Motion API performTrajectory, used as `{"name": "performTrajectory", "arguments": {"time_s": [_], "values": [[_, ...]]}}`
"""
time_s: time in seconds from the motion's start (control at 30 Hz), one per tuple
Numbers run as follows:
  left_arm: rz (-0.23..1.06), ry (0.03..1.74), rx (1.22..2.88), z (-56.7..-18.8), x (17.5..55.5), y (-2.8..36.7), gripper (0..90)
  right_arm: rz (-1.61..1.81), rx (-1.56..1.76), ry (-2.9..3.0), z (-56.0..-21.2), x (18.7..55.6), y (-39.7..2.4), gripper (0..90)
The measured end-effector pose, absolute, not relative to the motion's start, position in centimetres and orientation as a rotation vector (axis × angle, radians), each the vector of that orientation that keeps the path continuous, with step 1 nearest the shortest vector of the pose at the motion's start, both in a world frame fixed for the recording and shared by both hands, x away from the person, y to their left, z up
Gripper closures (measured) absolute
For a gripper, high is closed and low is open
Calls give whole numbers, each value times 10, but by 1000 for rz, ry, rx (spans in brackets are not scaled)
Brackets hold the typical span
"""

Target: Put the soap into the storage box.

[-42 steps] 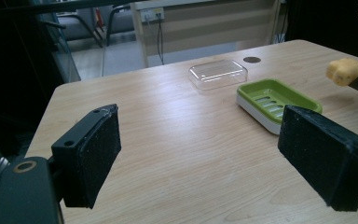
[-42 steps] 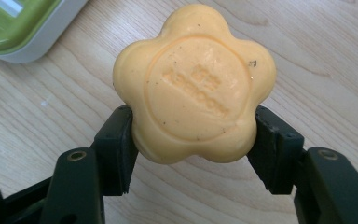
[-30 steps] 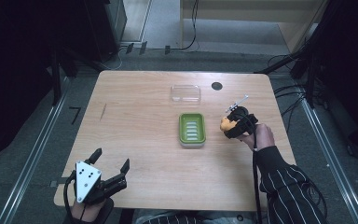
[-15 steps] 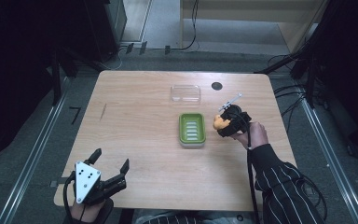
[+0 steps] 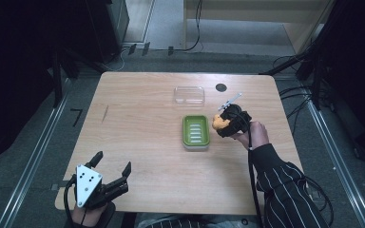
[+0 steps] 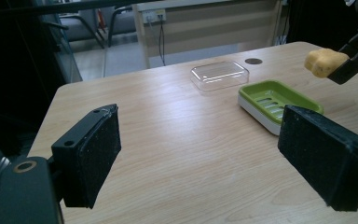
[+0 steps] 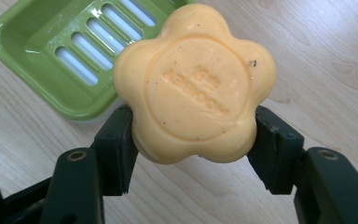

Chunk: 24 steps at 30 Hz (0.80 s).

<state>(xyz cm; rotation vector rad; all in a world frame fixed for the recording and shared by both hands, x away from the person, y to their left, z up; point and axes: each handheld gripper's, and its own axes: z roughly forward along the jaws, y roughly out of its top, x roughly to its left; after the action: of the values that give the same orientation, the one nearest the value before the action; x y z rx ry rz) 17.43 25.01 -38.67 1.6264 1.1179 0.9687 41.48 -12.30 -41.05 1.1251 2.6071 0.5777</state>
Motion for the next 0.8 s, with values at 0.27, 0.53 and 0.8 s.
{"name": "performTrajectory", "arguments": {"time_s": [0.27, 0.53, 0.8], "values": [[969, 1116, 1629, -387, 175, 249, 137, 601, 1080, 2604, -404, 412, -118, 403], [966, 1117, 1626, -387, 175, 250, 137, 616, 1050, 2607, -401, 415, -109, 403], [970, 1120, 1624, -387, 174, 250, 137, 618, 1017, 2617, -401, 415, -98, 403]]}}
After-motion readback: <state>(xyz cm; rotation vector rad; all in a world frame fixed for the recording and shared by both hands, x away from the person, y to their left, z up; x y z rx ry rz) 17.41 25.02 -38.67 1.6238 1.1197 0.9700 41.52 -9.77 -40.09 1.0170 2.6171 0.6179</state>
